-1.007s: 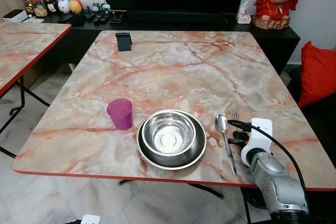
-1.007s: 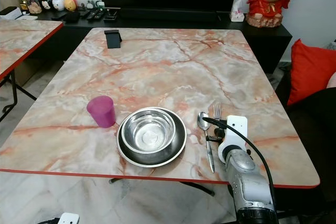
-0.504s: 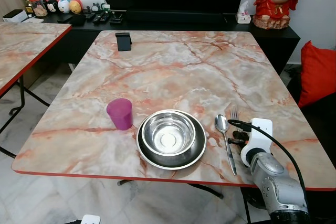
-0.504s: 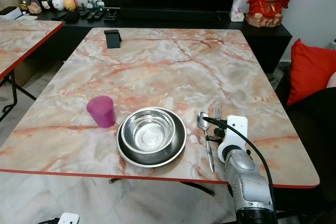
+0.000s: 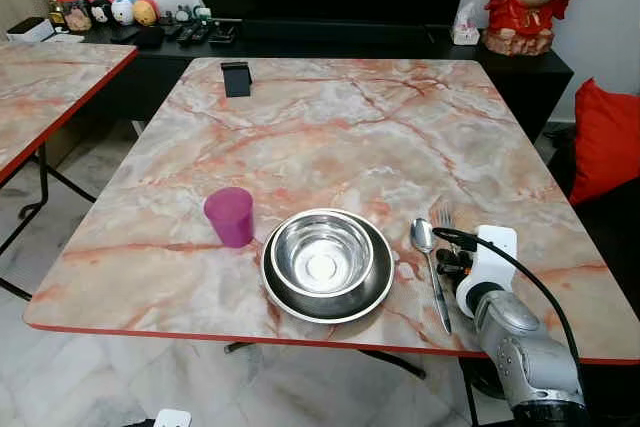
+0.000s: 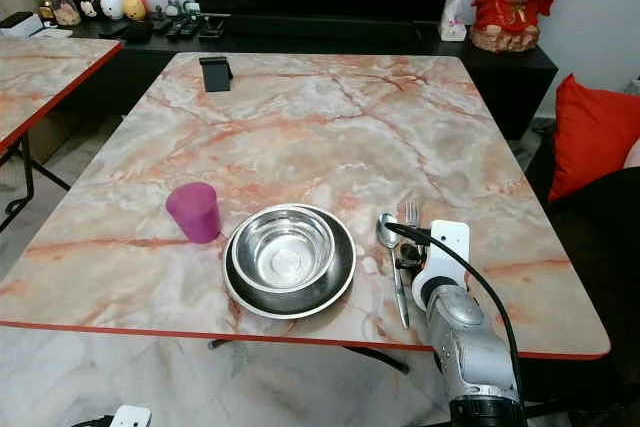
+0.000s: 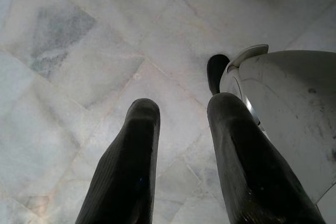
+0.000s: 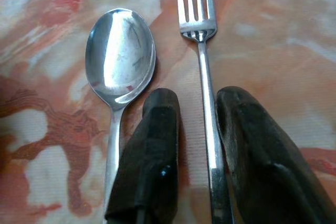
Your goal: Setting the table
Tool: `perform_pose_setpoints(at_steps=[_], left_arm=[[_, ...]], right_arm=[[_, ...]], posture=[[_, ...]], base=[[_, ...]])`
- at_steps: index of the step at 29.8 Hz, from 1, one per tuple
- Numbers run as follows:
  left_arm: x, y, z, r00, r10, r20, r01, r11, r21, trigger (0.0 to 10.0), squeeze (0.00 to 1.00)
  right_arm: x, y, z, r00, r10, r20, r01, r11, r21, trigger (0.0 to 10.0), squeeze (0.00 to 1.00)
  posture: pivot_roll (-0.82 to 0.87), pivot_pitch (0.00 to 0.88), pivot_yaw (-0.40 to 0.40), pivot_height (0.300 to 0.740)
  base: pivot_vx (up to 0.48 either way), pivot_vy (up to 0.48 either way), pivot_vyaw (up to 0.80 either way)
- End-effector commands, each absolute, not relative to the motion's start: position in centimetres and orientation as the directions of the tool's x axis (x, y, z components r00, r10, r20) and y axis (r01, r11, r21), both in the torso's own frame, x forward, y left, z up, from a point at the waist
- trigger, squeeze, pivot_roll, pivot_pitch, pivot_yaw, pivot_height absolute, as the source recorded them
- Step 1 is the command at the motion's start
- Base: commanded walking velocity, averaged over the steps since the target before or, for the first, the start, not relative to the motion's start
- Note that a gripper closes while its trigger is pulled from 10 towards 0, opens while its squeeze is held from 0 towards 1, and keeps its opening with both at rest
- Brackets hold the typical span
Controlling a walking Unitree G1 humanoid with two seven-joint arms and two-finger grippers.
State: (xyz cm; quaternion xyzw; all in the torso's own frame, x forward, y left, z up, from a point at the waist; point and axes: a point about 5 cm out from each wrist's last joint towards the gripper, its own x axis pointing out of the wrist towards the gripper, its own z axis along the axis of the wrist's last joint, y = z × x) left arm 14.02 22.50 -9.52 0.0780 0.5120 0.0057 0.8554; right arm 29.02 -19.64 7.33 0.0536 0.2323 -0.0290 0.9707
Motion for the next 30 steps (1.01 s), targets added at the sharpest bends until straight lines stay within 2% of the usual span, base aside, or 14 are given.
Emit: perform_pose_setpoints(at_steps=[1,2,3,4,5,6,7,10,23,25,30], left_arm=[[13.6,22.8,-9.6,0.461,0.101,-0.882,0.073,0.986,0.151,10.0,0.0],[13.6,22.8,-9.6,0.461,0.101,-0.882,0.073,0.986,0.151,10.0,0.0],[13.6,22.8,-9.6,0.461,0.101,-0.882,0.073,0.986,0.151,10.0,0.0],[13.6,22.8,-9.6,0.461,0.102,-0.882,0.073,0.986,0.152,10.0,0.0],[13.6,22.8,-9.6,0.461,0.102,-0.882,0.073,0.986,0.152,10.0,0.0],[13.6,22.8,-9.6,0.461,0.102,-0.881,0.072,0.986,0.152,10.0,0.0],[13.6,22.8,-9.6,0.461,0.102,-0.881,0.072,0.986,0.152,10.0,0.0],[13.6,22.8,-9.6,0.462,0.102,-0.881,0.072,0.986,0.151,10.0,0.0],[13.6,22.7,-9.6,0.462,0.1,-0.881,0.07,0.986,0.149,10.0,0.0],[13.7,22.8,-9.6,0.467,0.102,-0.879,0.064,0.987,0.148,10.0,0.0],[13.7,22.9,-9.6,0.471,0.1,-0.876,0.065,0.987,0.148,10.0,0.0]], right_arm=[[29.0,-19.6,7.0,0.882,-0.033,-0.47,0.09,0.991,0.099,10.0,0.78],[29.1,-19.7,7.2,0.888,-0.049,-0.457,0.102,0.99,0.093,10.0,0.65],[29.1,-19.7,7.2,0.888,-0.049,-0.457,0.102,0.99,0.093,10.0,0.65],[29.2,-19.9,7.5,0.896,-0.061,-0.441,0.114,0.989,0.093,10.0,0.14],[29.2,-19.9,7.5,0.896,-0.061,-0.441,0.114,0.989,0.093,10.0,0.14],[29.6,-20.6,8.5,0.915,-0.12,-0.384,0.138,0.99,0.02,10.0,0.0],[29.8,-21.2,9.2,0.927,-0.159,-0.338,0.158,0.987,-0.03,10.0,0.0],[30.1,-21.4,10.2,0.943,-0.168,-0.287,0.184,0.983,0.027,10.0,0.0],[30.5,-21.5,13.1,0.975,-0.208,-0.074,0.212,0.975,0.061,10.0,0.0],[30.2,-21.7,14.8,0.968,-0.245,0.061,0.246,0.969,-0.011,10.0,0.0],[28.9,-21.0,15.7,0.956,-0.243,0.162,0.256,0.965,-0.06,10.0,0.0]], posture=[[0.04,0.0,0.0,0.707],[0.04,0.0,0.0,0.707],[0.04,0.0,0.0,0.707],[0.04,0.0,0.0,0.707],[0.04,0.0,0.0,0.707],[0.04,0.0,0.001,0.707],[0.04,0.0,0.001,0.707],[0.04,0.0,0.001,0.707],[0.04,0.0,0.0,0.707],[0.04,0.0,0.002,0.707],[0.04,0.0,0.006,0.707]], base=[[0.0,0.0,0.0],[0.0,0.0,0.0],[0.0,0.0,0.0],[0.0,0.0,0.0],[0.0,0.0,0.0],[0.0,0.0,0.0],[0.0,0.0,0.0],[0.0,0.0,0.0],[0.0,0.0,0.0],[0.0,0.0,0.0],[0.0,0.0,0.0]])
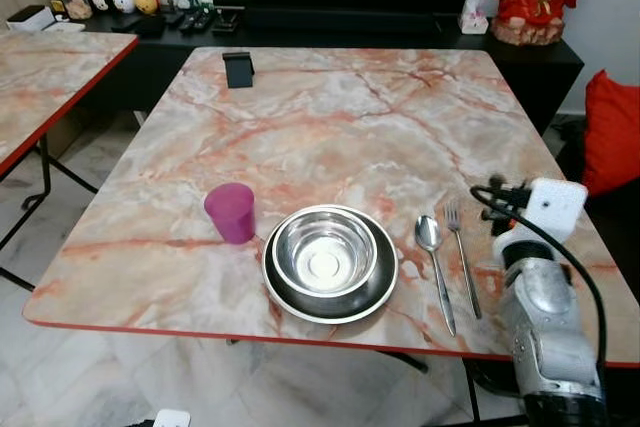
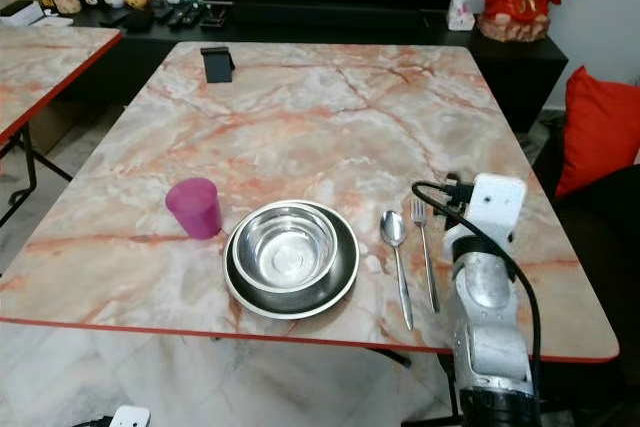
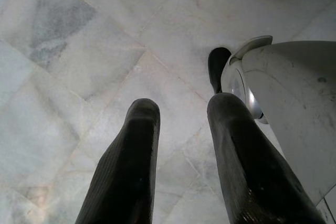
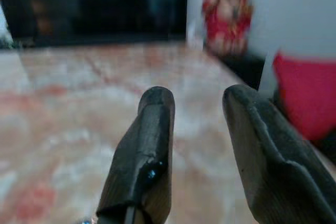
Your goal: Setting the table
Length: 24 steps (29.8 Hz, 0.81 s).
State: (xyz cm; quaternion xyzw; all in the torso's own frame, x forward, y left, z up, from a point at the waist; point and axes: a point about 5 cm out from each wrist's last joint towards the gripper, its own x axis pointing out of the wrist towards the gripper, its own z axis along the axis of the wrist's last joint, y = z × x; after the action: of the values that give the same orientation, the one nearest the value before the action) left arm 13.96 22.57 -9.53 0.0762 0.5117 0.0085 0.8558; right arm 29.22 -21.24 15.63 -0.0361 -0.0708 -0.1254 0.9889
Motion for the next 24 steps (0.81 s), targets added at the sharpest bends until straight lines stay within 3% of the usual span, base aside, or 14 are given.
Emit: perform_pose_setpoints(at_steps=[1,13,24], left_arm=[[13.7,22.9,-9.6,0.471,0.101,-0.876,0.065,0.987,0.149,10.0,0.0],[13.7,22.8,-9.6,0.477,0.097,-0.874,0.044,0.99,0.134,10.0,0.0],[13.8,22.7,-9.5,0.475,0.091,-0.876,0.05,0.99,0.13,10.0,0.0]], right_arm=[[28.6,-20.9,15.7,0.952,-0.251,0.174,0.264,0.963,-0.057,10.0,0.0],[27.6,-21.1,16.0,0.927,-0.29,0.239,0.32,0.943,-0.095,10.0,0.0],[28.5,-20.1,16.5,0.927,-0.269,0.261,0.298,0.951,-0.078,10.0,0.0]], posture=[[0.04,0.0,0.005,0.707],[0.04,0.0,-0.006,0.707],[0.04,0.0,-0.007,0.707]], base=[[0.0,0.0,0.0],[0.0,0.0,0.0],[0.0,0.288,0.0]])
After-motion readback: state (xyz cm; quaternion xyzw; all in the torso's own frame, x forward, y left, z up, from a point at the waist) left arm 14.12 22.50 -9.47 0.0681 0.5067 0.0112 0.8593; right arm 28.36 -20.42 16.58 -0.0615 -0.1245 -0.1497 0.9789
